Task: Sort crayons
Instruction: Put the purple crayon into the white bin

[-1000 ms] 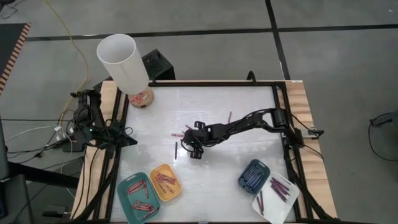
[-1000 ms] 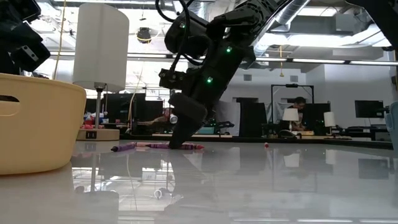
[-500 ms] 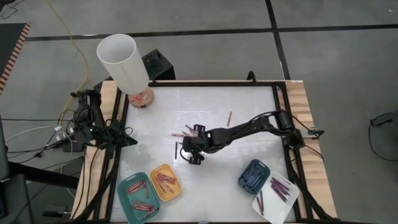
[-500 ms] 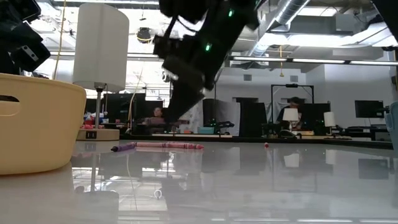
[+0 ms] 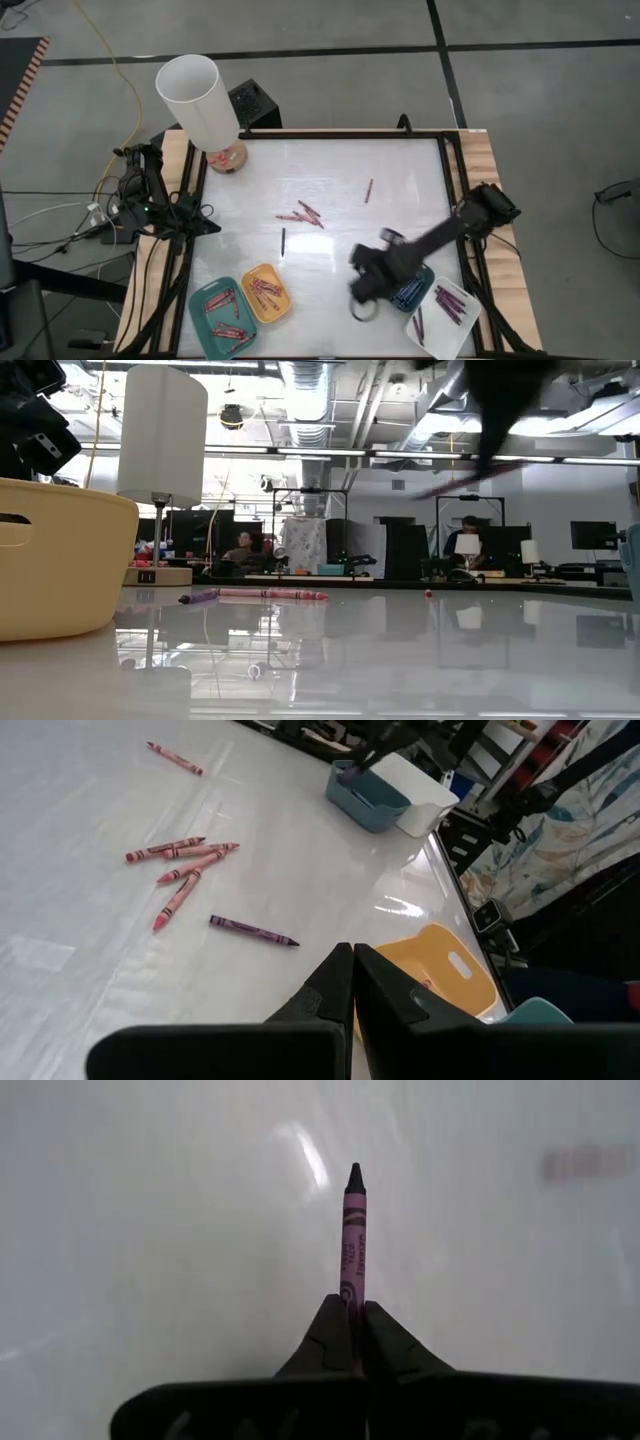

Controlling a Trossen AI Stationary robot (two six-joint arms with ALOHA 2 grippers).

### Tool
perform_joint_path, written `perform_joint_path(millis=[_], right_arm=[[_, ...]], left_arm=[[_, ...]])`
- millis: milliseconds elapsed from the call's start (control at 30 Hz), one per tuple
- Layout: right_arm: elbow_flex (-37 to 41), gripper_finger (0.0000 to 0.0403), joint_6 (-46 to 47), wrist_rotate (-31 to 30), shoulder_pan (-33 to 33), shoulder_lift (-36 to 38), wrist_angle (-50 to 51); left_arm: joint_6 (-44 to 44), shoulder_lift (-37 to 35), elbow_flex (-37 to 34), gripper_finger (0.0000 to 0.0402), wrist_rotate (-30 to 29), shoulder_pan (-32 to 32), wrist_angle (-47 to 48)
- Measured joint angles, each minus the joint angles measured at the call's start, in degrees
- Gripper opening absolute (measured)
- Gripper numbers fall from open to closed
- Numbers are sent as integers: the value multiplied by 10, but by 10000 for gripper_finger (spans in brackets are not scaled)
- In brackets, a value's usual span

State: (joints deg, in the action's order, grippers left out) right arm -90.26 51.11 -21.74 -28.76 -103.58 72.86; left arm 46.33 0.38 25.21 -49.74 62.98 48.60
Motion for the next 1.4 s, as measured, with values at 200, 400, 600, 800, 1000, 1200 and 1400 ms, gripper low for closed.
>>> perform_joint_path(millis=[200, 400, 600, 800, 1000, 1200, 1400], right_arm=[[1, 1, 230, 61, -104, 13, 172], [6, 1, 359, 147, -182, 17, 172], [6, 1, 488, 249, -256, 16, 172], [6, 1, 626, 320, -324, 16, 171], [6, 1, 705, 302, -360, 16, 171], [5, 1, 703, 259, -359, 6, 165], [5, 1, 690, 249, -352, -18, 149]], left_arm=[[0, 0, 0, 0, 0, 0, 0], [0, 0, 0, 0, 0, 0, 0], [0, 0, 0, 0, 0, 0, 0], [0, 0, 0, 0, 0, 0, 0], [0, 0, 0, 0, 0, 0, 0], [0, 0, 0, 0, 0, 0, 0], [0, 0, 0, 0, -1, 0, 0]])
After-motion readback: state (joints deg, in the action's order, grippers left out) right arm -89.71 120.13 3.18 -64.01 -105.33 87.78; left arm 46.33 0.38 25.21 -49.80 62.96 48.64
